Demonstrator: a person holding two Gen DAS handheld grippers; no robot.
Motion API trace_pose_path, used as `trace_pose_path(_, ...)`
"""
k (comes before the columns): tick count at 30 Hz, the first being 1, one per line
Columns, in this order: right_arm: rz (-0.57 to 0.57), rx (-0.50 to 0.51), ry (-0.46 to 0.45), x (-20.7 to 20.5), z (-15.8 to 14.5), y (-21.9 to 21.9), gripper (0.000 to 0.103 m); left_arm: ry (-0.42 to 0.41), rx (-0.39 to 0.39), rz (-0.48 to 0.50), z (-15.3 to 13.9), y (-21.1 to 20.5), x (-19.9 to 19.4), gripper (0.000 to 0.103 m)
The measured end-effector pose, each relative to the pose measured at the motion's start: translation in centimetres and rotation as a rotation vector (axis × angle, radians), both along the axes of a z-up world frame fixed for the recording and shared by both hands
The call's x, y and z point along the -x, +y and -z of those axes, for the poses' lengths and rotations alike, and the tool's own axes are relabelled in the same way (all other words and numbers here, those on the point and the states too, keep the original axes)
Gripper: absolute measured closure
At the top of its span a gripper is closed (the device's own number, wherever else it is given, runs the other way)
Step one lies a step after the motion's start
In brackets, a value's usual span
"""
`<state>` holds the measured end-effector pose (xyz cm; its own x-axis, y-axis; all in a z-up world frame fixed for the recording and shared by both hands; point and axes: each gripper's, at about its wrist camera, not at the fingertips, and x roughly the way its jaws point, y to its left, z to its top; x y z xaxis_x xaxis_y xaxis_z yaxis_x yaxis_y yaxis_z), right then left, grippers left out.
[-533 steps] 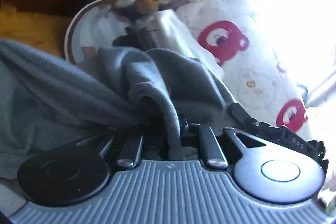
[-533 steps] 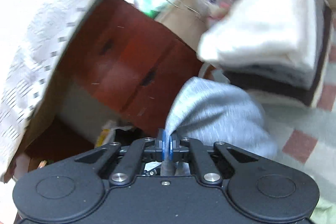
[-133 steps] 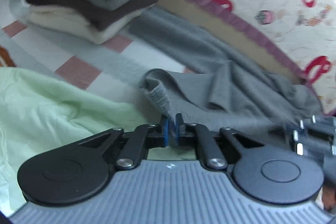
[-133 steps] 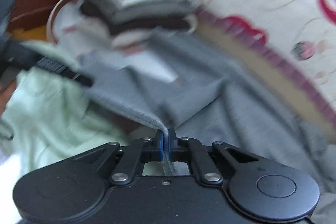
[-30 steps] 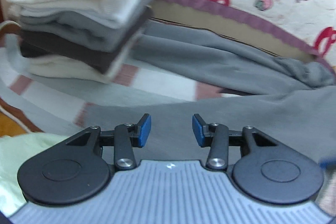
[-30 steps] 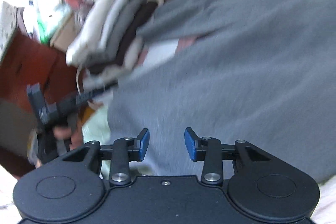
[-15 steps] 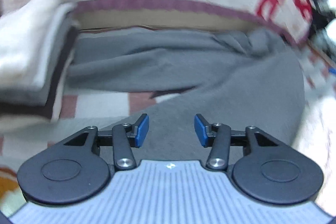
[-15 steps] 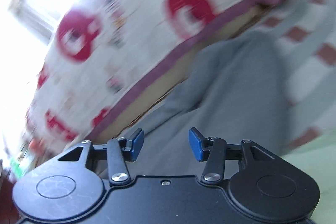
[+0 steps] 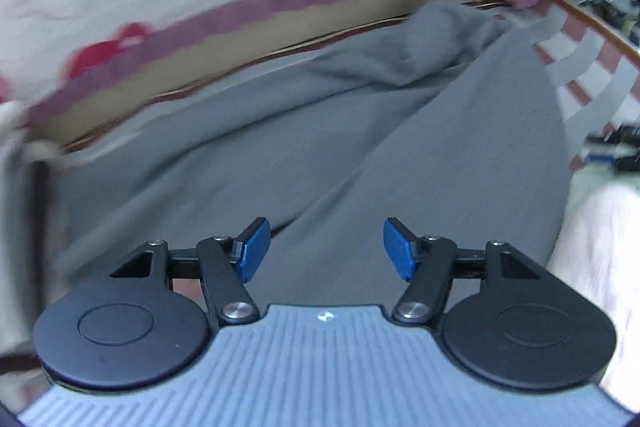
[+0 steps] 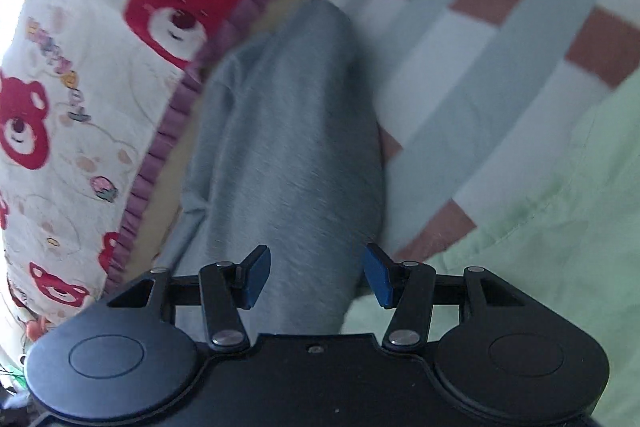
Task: Fold clothes
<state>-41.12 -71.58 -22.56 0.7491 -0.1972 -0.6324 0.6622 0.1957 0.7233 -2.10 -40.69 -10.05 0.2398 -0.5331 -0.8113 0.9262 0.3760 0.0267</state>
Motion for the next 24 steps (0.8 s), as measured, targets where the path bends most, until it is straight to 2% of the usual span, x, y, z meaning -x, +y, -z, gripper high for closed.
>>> trace_pose_path(3,-0.016,-0.070,0.020,-0.9,1.7,-0.9,0.044,-0.024,0.058,0.055,3.1,-5.2,1.3,0.041)
trace_pose_path(5,-0.033,-0.122,-0.006,-1.5,2.3,-1.8,0.041,-0.014,0.113,0.041,4.7,-8.2,2.6,0.041)
trace_pose_path(6,-0.039,-0.138,-0.015,-1.9,2.5,-2.2,0.039,0.016,0.161,0.040,4.9,-9.1,3.3,0.041)
trace_pose_path(8,-0.040,-0.143,-0.005,-2.8,2.6,-3.1,0.032,-0.005,0.263,0.063,4.8,-10.3,5.3,0.041)
trace_pose_path(10,-0.050,-0.153,0.020,-4.0,3.1,-3.9,0.031,-0.054,0.314,0.095,4.5,-10.8,7.2,0.041)
trace_pose_path(11,-0.069,-0.145,0.012,-4.6,3.2,-4.2,0.046,-0.044,0.327,0.101,4.6,-10.9,7.6,0.041)
trace_pose_path(12,-0.109,-0.113,-0.027,-5.2,2.9,-4.2,0.078,-0.031,0.339,0.108,4.7,-11.0,8.0,0.041)
trace_pose_path(13,-0.132,-0.066,-0.074,-5.7,2.3,-3.9,0.092,-0.004,0.344,0.112,4.8,-10.9,8.1,0.041)
trace_pose_path(15,-0.123,0.078,-0.189,-6.3,-0.4,-2.6,0.092,0.022,0.351,0.132,4.7,-10.3,8.2,0.041)
trace_pose_path(17,-0.106,0.167,-0.244,-7.7,-3.0,-2.0,0.092,0.029,0.367,0.159,4.4,-9.7,8.5,0.041)
trace_pose_path(19,-0.126,0.206,-0.240,-10.5,-4.9,-2.2,0.092,0.033,0.398,0.175,4.0,-9.5,8.9,0.039)
trace_pose_path(21,-0.174,0.216,-0.215,-14.1,-5.7,-2.1,0.092,0.083,0.424,0.192,4.0,-9.9,9.2,0.033)
trace_pose_path(24,-0.279,0.234,-0.142,-19.4,-6.2,-1.4,0.092,0.153,0.381,0.243,5.1,-10.9,9.8,0.025)
